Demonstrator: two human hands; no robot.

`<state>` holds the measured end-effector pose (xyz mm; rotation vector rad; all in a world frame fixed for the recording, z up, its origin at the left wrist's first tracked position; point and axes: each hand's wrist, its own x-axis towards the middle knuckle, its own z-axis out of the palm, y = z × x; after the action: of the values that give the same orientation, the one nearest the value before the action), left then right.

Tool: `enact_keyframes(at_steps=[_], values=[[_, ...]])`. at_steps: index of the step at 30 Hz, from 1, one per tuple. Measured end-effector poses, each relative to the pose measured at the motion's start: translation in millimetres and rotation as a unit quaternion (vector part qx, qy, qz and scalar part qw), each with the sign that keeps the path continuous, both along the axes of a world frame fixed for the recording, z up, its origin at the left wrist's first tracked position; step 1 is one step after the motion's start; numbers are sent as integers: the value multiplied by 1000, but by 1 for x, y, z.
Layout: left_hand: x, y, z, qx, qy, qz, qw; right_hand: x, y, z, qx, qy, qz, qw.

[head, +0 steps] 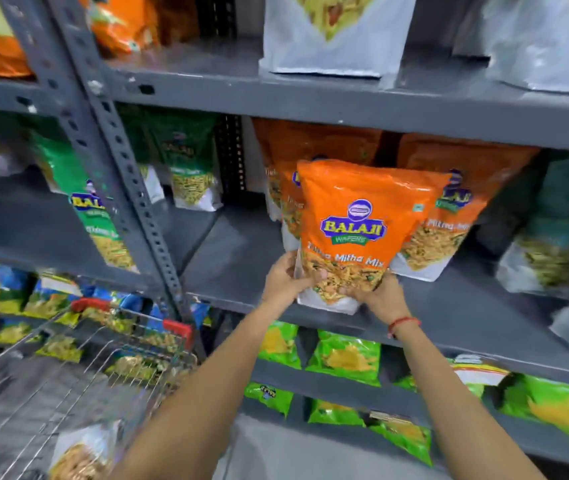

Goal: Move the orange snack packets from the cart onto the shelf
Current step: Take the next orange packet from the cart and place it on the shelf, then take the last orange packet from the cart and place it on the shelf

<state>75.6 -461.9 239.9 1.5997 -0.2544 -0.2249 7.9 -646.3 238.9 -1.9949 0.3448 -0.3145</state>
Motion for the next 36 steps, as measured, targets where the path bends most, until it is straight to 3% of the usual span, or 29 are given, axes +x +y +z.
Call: enact_keyframes(at_steps=[11,14,17,20,23,28,32,36], values=[[11,-2,-11,2,2,-42,999,2,2,-9,13,11,-48,999],[8,3,-10,2,6,-42,999,-8,12,-8,21,-42,-93,995],[-2,29,-14,31,-7,-4,999,-30,41,-15,-33,-84,-194,977],[-15,73,-22,43,-27,30,998,-48,89,-27,-81,-117,-203,969],[-28,132,-31,46,-21,73,996,-51,148,-36,-107,-123,-132,978],[-55,248,-67,34,43,208,977,-39,256,-43,-92,-59,99,989],[-81,332,-108,67,98,292,949,-22,331,-55,-119,-12,262,958],[-116,407,-161,87,176,378,905,-2,401,-93,-169,94,397,897]])
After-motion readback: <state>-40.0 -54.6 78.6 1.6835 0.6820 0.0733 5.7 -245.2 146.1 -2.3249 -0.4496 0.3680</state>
